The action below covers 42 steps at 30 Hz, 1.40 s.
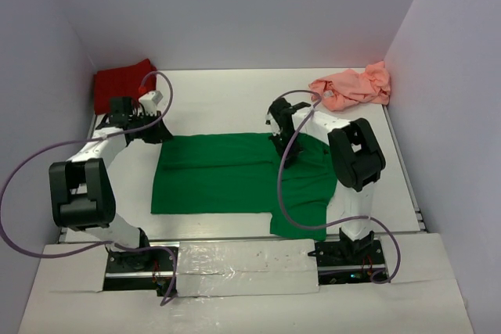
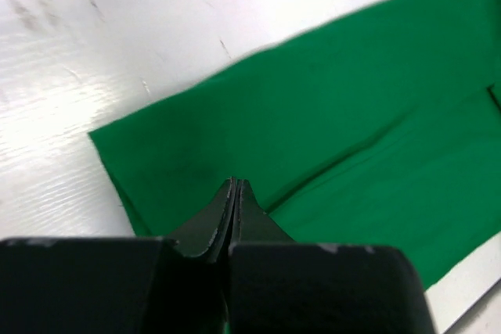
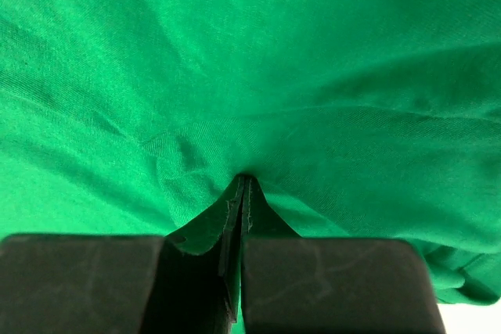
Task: Fold and stack the t-shirts
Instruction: Fold the flattened tshirt in 1/3 of the way
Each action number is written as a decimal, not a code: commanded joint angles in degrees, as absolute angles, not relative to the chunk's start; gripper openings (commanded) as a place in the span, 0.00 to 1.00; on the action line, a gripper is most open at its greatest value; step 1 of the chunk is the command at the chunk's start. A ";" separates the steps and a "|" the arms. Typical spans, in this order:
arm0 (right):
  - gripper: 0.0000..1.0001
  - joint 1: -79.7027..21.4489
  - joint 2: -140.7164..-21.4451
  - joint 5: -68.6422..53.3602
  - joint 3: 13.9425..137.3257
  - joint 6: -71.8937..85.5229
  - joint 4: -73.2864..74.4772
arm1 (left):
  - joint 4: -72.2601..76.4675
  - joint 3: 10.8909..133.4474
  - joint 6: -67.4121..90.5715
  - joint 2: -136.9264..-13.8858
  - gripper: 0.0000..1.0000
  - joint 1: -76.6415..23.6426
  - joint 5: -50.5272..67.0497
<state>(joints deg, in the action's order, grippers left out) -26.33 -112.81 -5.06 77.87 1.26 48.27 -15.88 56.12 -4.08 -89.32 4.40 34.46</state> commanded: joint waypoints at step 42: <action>0.00 -21.27 -113.20 -8.88 90.26 1.76 53.88 | -32.96 68.91 -17.32 -111.27 0.00 -2.55 18.55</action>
